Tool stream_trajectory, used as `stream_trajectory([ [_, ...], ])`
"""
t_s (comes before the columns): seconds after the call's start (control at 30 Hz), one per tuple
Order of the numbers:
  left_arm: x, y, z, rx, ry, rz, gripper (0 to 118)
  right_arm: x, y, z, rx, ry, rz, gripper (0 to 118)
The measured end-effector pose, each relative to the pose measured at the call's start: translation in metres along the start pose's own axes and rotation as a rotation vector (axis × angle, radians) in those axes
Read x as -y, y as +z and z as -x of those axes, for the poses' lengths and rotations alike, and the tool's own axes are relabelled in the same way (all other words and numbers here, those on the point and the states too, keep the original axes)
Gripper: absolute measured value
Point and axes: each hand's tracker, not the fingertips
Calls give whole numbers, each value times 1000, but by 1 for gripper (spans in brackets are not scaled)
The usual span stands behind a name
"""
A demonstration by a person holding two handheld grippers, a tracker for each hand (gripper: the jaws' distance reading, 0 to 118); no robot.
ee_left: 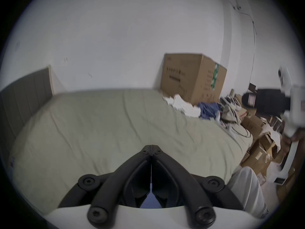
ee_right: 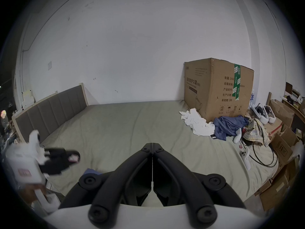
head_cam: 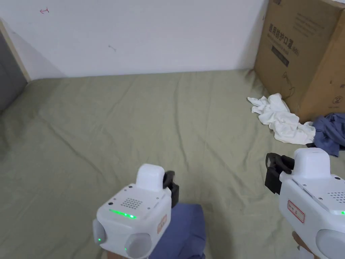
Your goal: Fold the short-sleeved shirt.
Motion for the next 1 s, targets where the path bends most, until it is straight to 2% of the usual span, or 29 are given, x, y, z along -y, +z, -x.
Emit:
stream_trajectory([
  [0.2,-49,35,33,-83,-2,-153,3,-17,7,18,-29,3,-61,3],
  [0.43,-69,63,69,-210,4,-267,3,-33,14,36,-23,11,-141,3],
  [0.63,-68,77,87,-315,-24,-304,3,-40,20,48,-10,31,-177,3],
  [1.0,-53,86,106,-366,34,-294,3,-43,22,57,-14,34,-195,3],
])
